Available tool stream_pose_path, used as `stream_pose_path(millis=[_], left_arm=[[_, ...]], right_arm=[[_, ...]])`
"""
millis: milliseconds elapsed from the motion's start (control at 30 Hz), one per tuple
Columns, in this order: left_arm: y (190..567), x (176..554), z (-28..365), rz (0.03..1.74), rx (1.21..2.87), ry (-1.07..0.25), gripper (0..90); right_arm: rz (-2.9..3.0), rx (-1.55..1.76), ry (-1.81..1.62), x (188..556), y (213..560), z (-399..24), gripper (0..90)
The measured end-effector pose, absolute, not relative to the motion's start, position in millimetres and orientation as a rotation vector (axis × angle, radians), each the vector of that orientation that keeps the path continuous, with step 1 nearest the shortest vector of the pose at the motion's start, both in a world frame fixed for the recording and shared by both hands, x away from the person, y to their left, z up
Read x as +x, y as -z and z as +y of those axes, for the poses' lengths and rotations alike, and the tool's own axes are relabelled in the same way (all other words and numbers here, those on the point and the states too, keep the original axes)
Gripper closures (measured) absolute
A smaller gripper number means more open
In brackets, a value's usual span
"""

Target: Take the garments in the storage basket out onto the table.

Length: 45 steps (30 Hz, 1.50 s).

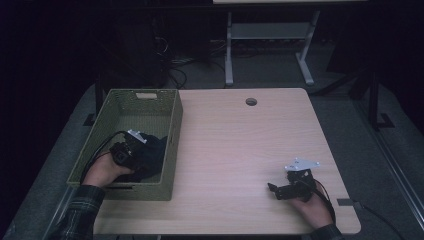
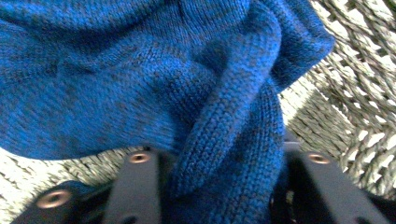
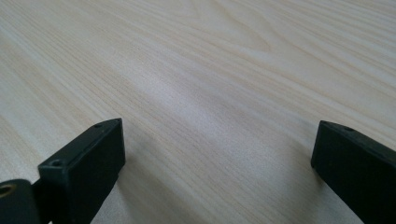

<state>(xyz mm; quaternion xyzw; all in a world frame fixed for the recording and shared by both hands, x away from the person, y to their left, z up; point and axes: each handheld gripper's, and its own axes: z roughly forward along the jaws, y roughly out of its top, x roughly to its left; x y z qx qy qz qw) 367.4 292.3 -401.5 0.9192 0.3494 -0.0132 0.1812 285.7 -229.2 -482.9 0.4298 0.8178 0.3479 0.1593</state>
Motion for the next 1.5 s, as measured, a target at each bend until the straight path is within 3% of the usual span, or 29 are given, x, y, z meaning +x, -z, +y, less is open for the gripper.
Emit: stream_pose_path(millis=[167, 1500], left_arm=[[398, 369, 296, 1.017, 2.579, 0.034, 72.2], [309, 364, 320, 1.048, 2.460, -0.128, 71.6]], right_arm=[[2.337, 1.229, -0.994, 286, 483, -229, 2.6], [2.337, 1.228, -0.994, 286, 483, -229, 2.6]])
